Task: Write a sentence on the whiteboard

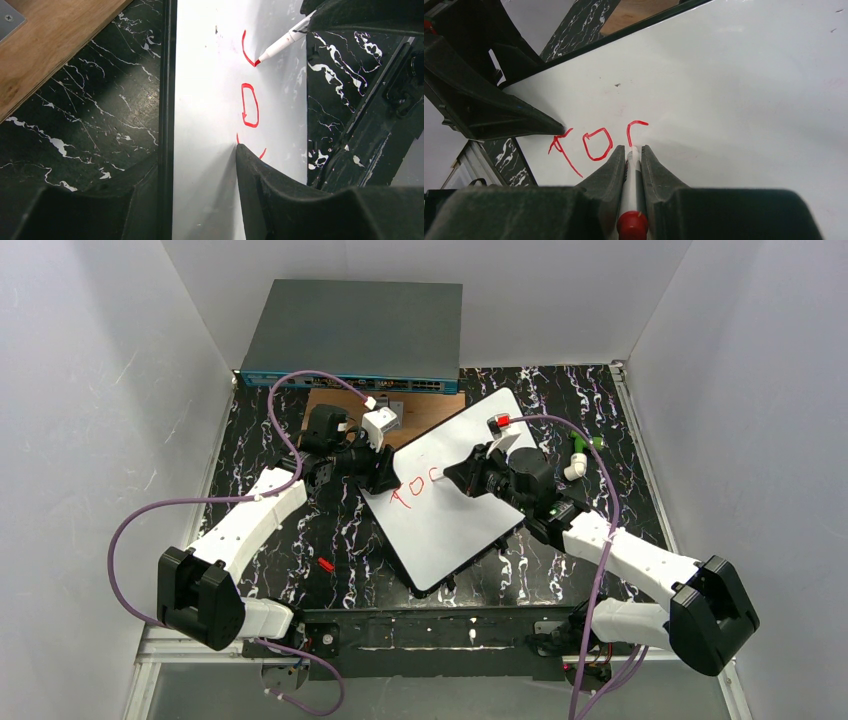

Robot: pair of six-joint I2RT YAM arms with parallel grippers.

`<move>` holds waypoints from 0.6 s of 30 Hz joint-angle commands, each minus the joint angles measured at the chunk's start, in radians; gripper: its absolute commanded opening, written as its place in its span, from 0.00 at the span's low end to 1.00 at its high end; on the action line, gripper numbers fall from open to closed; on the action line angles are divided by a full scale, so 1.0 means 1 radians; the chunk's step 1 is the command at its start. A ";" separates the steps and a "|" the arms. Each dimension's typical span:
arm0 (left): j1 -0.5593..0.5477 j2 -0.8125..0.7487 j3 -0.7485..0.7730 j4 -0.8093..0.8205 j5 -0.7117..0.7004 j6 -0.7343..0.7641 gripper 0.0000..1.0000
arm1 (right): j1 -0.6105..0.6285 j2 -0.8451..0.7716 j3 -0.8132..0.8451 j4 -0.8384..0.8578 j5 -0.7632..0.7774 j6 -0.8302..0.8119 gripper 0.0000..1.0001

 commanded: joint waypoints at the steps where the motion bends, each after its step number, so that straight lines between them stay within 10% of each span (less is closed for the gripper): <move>1: -0.030 -0.024 -0.016 -0.054 0.038 0.108 0.00 | 0.002 0.003 0.009 -0.028 0.076 -0.021 0.01; 18: -0.030 -0.034 -0.026 -0.055 0.036 0.109 0.00 | -0.001 0.100 0.175 -0.032 0.145 -0.084 0.01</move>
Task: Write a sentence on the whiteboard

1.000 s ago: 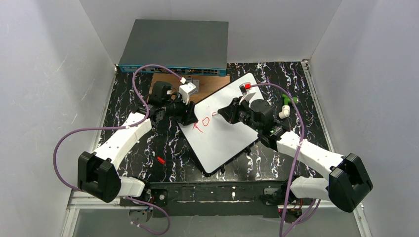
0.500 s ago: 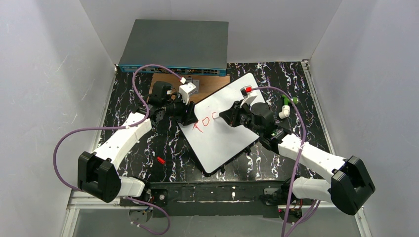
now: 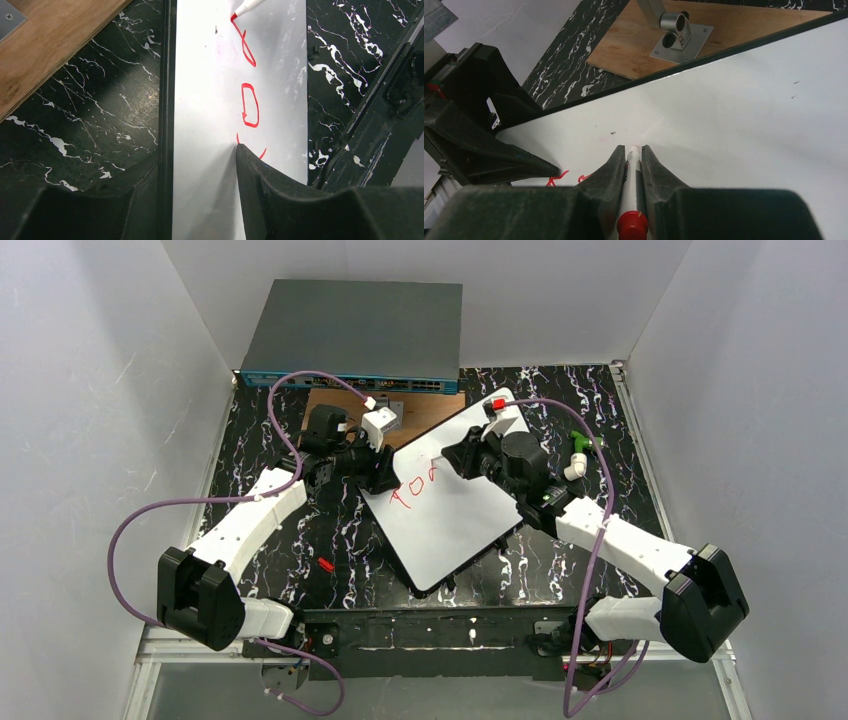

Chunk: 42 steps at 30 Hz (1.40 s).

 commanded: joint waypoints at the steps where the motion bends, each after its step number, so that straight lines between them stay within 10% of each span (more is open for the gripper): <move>1: -0.031 -0.033 -0.026 -0.055 0.038 0.110 0.00 | -0.006 0.036 0.062 -0.006 0.050 -0.039 0.01; 42: -0.030 -0.019 -0.023 -0.041 0.043 0.105 0.00 | -0.003 -0.070 -0.089 -0.084 0.012 -0.001 0.01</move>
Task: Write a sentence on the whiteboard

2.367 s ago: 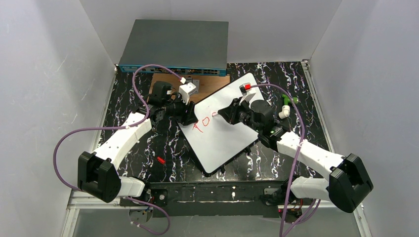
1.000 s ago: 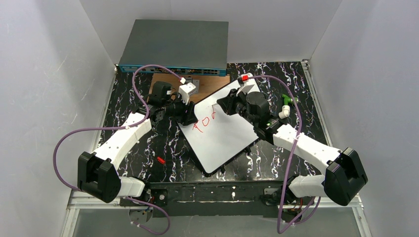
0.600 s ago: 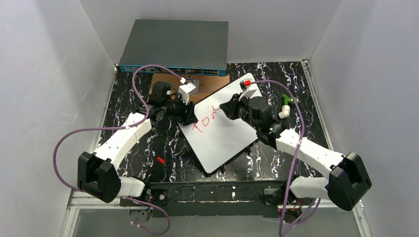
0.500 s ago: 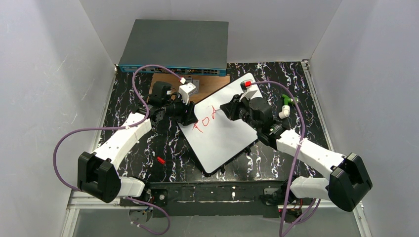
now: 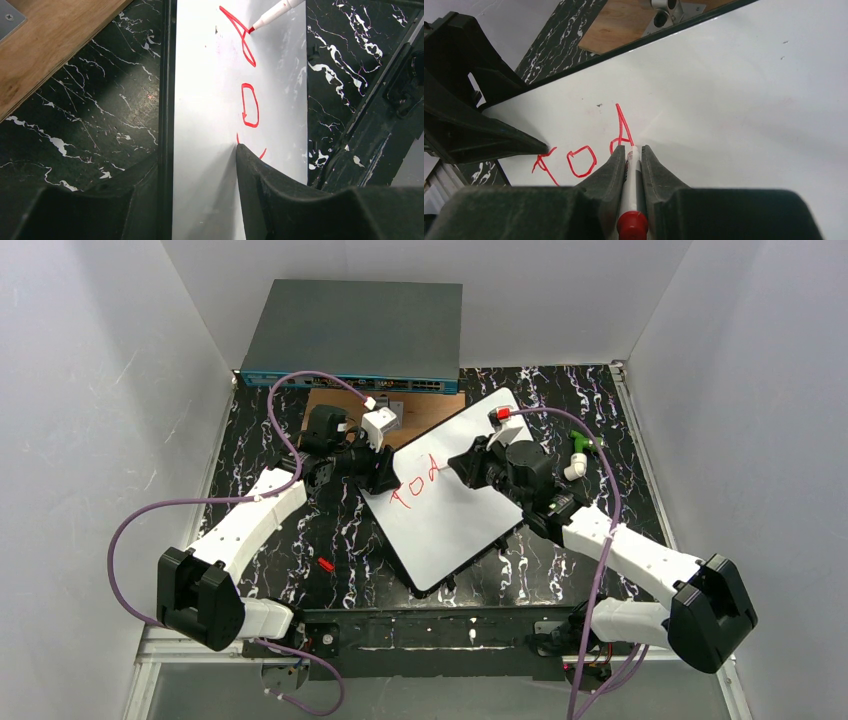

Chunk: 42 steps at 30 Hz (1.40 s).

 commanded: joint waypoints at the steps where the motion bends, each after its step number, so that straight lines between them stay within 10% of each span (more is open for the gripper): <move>1: -0.030 -0.016 -0.021 -0.043 0.044 0.106 0.00 | -0.003 -0.027 -0.042 -0.054 0.013 -0.007 0.01; 42: -0.030 -0.029 -0.022 -0.055 0.039 0.110 0.00 | -0.108 0.032 0.118 -0.022 -0.014 -0.089 0.01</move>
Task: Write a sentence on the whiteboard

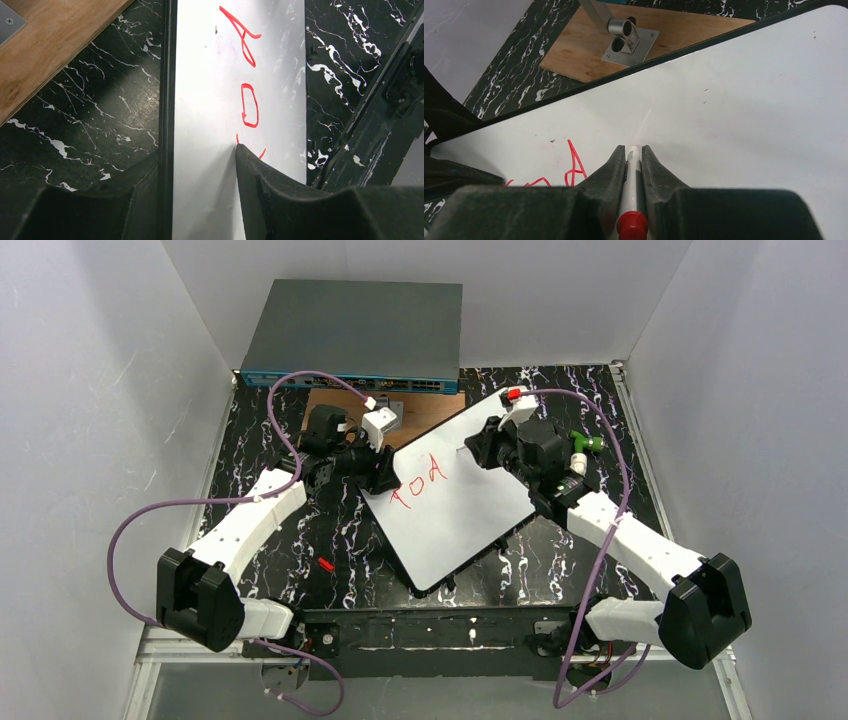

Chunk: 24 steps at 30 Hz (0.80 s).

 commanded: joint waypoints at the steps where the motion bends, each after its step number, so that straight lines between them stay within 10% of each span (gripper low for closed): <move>1: -0.031 -0.024 -0.022 -0.059 0.033 0.106 0.00 | -0.002 0.014 0.017 0.070 -0.032 0.017 0.01; 24: -0.031 -0.013 -0.014 -0.048 0.037 0.104 0.00 | 0.023 -0.043 -0.072 -0.003 -0.037 0.067 0.01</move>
